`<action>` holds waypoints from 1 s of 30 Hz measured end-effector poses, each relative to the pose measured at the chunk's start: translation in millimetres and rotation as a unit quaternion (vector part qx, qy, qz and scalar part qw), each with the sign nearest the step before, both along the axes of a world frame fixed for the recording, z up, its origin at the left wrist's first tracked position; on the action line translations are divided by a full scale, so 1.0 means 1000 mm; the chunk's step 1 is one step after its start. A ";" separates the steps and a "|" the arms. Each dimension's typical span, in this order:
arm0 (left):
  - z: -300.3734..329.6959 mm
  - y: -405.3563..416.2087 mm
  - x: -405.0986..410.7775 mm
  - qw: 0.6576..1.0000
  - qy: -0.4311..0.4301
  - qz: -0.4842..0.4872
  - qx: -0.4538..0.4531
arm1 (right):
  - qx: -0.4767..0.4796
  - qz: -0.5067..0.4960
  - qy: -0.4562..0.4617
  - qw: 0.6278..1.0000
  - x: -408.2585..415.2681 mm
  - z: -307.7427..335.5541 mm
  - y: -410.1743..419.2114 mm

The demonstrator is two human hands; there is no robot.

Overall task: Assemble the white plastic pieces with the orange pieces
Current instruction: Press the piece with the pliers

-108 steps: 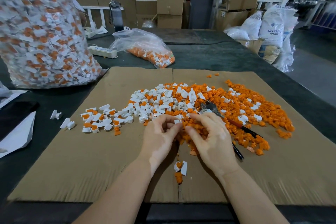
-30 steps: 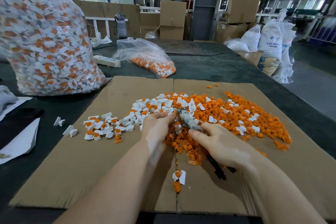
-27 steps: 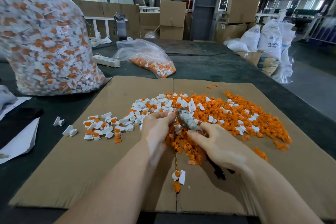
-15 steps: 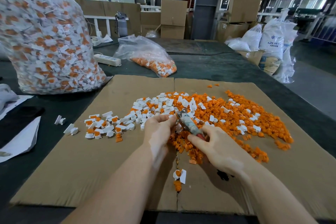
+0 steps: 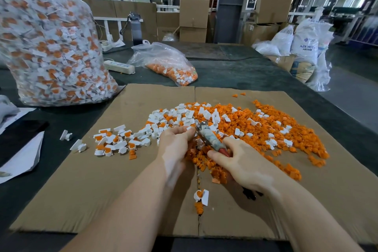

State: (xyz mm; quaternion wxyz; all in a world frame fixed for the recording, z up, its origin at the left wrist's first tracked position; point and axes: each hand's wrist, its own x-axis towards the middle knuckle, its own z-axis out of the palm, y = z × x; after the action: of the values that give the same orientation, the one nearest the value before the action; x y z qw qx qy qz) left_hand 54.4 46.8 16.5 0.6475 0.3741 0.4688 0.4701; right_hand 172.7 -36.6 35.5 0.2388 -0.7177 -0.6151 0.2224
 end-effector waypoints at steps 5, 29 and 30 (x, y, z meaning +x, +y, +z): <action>-0.002 -0.001 0.001 1.000 0.010 0.004 0.011 | 0.026 -0.020 0.002 0.999 0.001 -0.009 0.000; -0.031 -0.011 -0.010 0.954 0.201 -0.009 0.222 | 0.284 -0.038 -0.212 0.934 0.005 -0.041 0.022; -0.032 -0.010 -0.010 0.954 0.198 -0.011 0.223 | 0.304 -0.011 -0.191 0.933 -0.003 -0.045 0.023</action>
State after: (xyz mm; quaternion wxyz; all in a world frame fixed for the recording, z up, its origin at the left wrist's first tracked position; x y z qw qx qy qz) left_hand 44.0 36.5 -15.2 0.4470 0.5999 0.4663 0.4720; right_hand 170.0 -14.1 -9.0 0.3259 -0.6461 -0.6797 -0.1196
